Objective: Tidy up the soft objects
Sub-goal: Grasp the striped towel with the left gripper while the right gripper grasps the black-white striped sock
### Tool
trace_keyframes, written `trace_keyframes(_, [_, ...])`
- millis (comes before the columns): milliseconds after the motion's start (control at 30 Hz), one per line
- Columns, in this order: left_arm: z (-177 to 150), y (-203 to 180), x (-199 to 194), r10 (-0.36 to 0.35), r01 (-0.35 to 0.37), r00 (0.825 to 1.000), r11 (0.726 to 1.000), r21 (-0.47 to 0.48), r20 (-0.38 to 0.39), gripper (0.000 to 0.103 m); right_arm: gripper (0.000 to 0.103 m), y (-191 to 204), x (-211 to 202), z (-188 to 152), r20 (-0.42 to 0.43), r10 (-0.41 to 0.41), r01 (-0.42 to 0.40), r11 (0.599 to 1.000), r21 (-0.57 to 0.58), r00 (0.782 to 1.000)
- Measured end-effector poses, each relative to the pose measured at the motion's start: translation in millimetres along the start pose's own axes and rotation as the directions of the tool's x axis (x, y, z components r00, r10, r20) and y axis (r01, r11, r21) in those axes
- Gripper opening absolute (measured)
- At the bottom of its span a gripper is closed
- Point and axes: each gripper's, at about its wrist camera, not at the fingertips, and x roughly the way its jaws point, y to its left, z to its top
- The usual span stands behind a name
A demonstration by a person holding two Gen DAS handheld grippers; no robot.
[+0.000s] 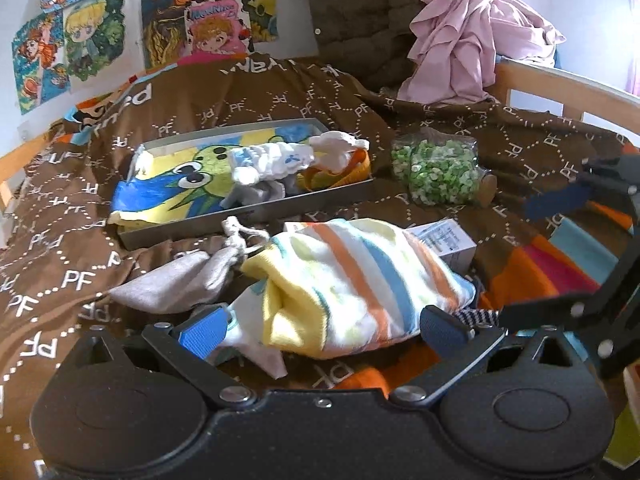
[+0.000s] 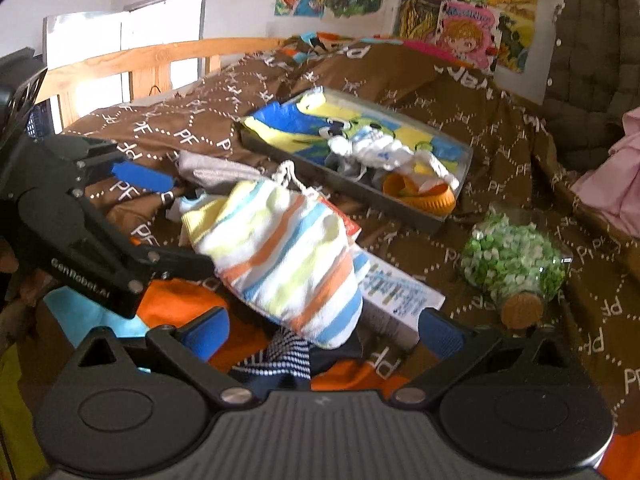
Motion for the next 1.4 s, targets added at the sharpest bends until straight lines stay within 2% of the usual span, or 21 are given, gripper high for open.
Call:
trace_keyframes(233, [7.4,-3.8,21.1,-0.043,0.043,0.998,0.999,-0.002,-0.045,0.102,0.103,-2.5,10.3,-5.1,-0.069,0.007,-0.007,1.000,-0.003,0.998])
trace_keyframes(400, [10.9,-5.6,35.7,-0.088,0.086,0.994,0.995,-0.044,-0.067,0.102,0.103,-1.8,17.8,-8.4,-0.105,0.028,-0.028,1.000,0.001,0.994])
trace_keyframes(533, [13.3,-8.8,46.6,-0.124,0.119,0.991,0.988,-0.097,-0.056,0.102,0.103,-3.0,20.8,-9.3,-0.116,0.049,-0.048,0.999,0.013,0.992])
trace_keyframes(867, [18.3,-6.9,68.4,-0.110,0.093,0.991,0.976,-0.197,-0.075,0.102,0.102,-12.4,33.8,-11.8,-0.134,0.046,-0.037,0.997,0.071,0.990])
trace_keyframes(1033, [20.3,-7.8,72.0,-0.094,0.068,0.990,0.970,-0.232,-0.101,0.101,0.093,-11.2,43.5,-13.4,-0.156,0.061,-0.049,0.995,0.082,0.986])
trace_keyframes(1100, [18.9,-10.3,71.3,-0.075,0.046,0.990,0.971,-0.232,-0.116,0.098,0.084,-9.9,47.0,-14.2,-0.168,0.068,-0.056,0.995,0.078,0.983])
trace_keyframes(1233, [16.9,-11.6,68.4,-0.053,0.022,0.989,0.975,-0.223,-0.135,0.092,0.079,-8.8,50.0,-13.9,-0.178,0.062,-0.050,0.996,0.072,0.982])
trace_keyframes(1400, [18.1,-7.2,69.1,-0.066,0.018,0.986,0.956,-0.294,-0.153,0.093,0.065,-6.5,52.3,-14.6,-0.183,0.055,-0.044,0.997,0.062,0.982])
